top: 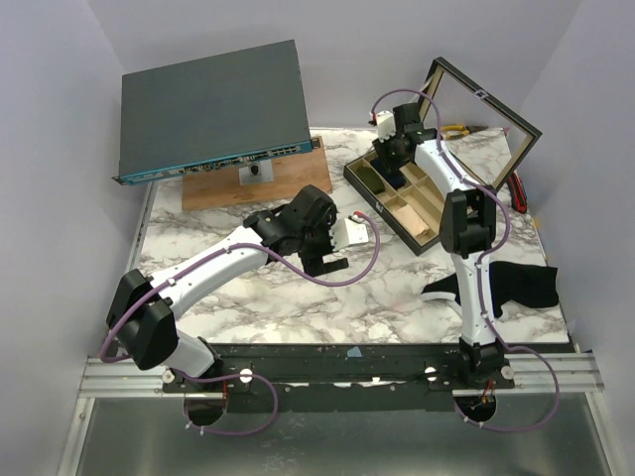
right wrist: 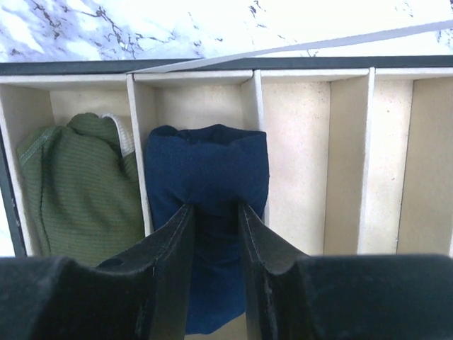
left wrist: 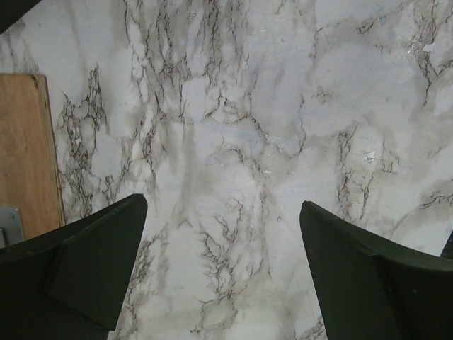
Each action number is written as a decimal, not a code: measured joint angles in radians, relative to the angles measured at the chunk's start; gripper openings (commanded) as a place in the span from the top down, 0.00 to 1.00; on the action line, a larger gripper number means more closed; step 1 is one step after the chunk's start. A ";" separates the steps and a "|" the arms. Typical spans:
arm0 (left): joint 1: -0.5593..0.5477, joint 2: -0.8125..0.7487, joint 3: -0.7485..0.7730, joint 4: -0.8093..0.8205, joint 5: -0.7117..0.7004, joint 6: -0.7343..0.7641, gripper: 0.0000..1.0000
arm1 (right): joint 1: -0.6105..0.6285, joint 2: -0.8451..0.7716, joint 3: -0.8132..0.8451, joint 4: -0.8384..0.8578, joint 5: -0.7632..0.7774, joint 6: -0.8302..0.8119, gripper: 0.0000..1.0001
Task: Roll the underwear
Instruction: Place the underwear in the storage box.
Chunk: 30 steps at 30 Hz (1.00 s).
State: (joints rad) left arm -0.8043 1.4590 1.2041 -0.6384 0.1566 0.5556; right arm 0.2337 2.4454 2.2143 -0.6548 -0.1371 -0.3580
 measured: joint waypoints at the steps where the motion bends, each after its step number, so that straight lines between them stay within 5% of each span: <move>1: 0.000 0.000 0.000 0.000 0.000 0.000 0.01 | 0.000 0.010 0.014 -0.006 0.000 0.000 0.66; 30: 0.000 0.000 0.000 0.000 -0.014 0.000 0.01 | 0.003 0.015 0.035 -0.003 -0.014 0.087 0.57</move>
State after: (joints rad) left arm -0.8040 1.4590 1.2037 -0.6380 0.1429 0.5556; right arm 0.2363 2.4607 2.2490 -0.6582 -0.1513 -0.2714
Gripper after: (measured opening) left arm 0.987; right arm 0.435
